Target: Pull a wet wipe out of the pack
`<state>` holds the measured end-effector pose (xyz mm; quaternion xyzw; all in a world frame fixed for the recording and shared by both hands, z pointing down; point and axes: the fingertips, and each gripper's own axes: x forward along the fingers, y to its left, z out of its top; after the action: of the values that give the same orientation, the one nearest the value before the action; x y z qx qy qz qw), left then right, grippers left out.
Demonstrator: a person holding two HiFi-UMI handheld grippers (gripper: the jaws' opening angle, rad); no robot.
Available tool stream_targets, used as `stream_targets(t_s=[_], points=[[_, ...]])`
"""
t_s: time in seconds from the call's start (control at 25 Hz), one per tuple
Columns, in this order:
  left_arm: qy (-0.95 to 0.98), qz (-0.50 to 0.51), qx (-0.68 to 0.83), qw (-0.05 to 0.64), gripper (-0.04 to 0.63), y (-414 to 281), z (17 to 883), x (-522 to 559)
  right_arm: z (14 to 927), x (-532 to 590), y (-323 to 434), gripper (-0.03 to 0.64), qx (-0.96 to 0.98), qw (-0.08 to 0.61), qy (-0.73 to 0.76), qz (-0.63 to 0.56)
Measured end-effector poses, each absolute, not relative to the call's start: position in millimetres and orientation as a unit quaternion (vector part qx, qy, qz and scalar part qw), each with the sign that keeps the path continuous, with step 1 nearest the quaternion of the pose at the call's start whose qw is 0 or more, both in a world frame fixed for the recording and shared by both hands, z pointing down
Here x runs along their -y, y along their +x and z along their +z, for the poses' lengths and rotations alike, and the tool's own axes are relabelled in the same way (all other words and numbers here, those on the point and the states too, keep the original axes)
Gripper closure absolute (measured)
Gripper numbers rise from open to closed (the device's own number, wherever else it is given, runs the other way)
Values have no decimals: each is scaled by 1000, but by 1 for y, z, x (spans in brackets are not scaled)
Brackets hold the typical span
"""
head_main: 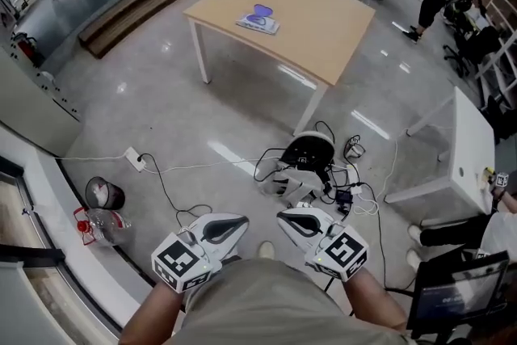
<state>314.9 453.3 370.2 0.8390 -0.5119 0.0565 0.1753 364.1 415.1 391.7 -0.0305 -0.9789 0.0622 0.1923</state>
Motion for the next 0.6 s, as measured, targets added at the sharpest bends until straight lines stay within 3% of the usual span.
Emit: stream_targets(t_s=[0.6], points=[[824,69,528,195,592,339,384,-409,415,-371,388,617,976,199,-47,74]])
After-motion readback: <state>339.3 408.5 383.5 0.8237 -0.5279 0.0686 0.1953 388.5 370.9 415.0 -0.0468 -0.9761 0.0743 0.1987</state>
